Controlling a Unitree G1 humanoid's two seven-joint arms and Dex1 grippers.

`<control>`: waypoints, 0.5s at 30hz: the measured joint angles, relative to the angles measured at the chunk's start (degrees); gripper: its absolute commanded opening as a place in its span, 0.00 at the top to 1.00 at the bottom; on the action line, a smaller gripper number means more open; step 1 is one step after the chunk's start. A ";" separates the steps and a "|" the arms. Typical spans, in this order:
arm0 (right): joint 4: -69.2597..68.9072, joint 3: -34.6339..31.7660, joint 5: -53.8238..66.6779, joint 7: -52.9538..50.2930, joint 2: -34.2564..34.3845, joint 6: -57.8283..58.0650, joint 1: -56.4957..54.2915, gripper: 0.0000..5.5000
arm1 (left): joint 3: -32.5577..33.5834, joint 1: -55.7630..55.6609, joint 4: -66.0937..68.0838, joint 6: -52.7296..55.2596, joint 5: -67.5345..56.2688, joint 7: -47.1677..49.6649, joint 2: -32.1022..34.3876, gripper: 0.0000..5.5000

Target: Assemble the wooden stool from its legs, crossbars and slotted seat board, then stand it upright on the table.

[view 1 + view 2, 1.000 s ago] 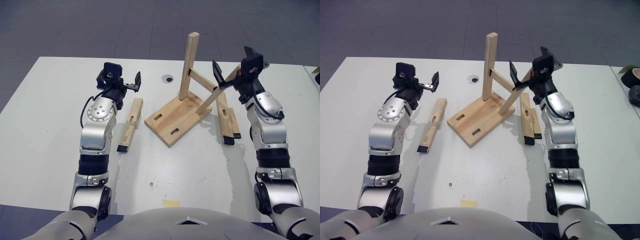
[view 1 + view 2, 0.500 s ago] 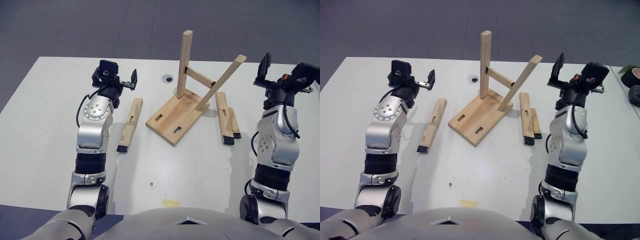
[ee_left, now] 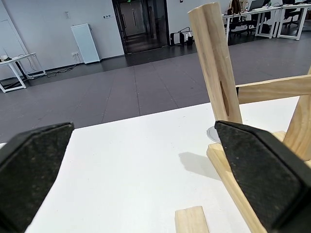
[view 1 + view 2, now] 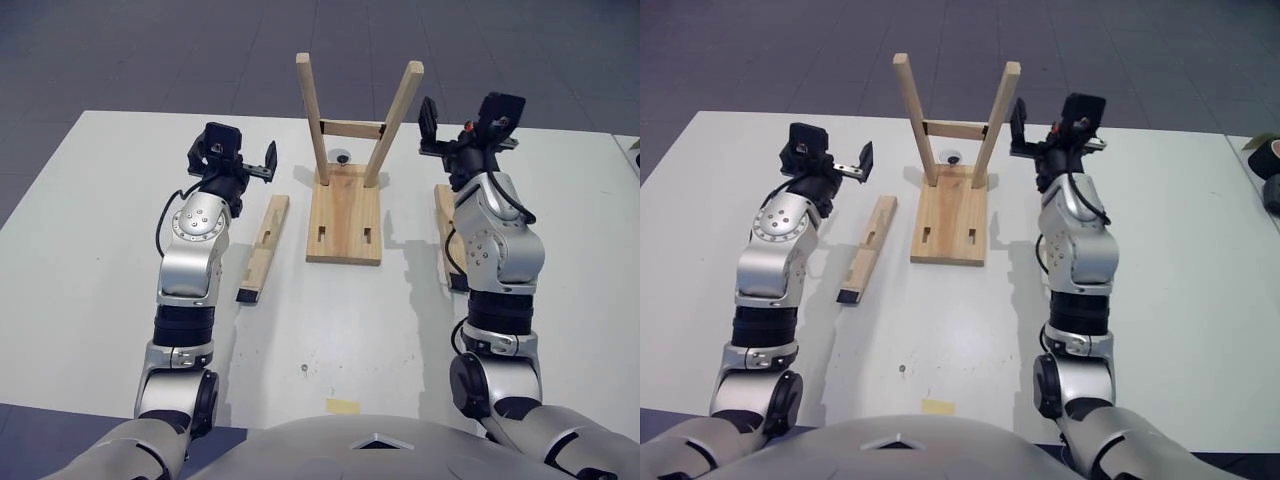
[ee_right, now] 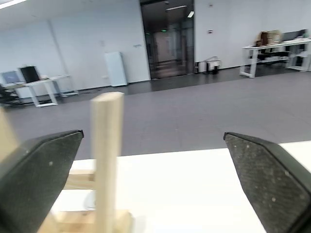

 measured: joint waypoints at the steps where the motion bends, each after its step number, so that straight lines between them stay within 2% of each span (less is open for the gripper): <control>1: -0.53 -0.12 -0.40 0.67 -1.06 0.00 1.30 0.02 | -0.31 0.86 -0.50 0.11 0.09 -0.03 0.01 0.02; 6: -4.61 3.85 0.34 10.31 -6.36 4.47 10.27 0.02 | -2.24 3.39 -1.03 0.35 1.54 -0.80 0.47 0.02; 9: -2.08 1.84 -0.06 10.66 -7.18 4.04 12.42 0.02 | -6.07 3.42 -0.06 -0.39 3.92 -3.19 1.98 0.02; 12: 3.60 -1.44 -3.38 9.60 -11.36 0.83 12.57 0.02 | -11.38 3.71 1.73 -2.49 6.32 -7.41 3.32 0.02; 15: 5.51 1.53 -4.63 12.25 -11.78 -0.81 12.65 0.02 | -14.32 3.61 5.53 -5.60 8.17 -9.19 4.39 0.02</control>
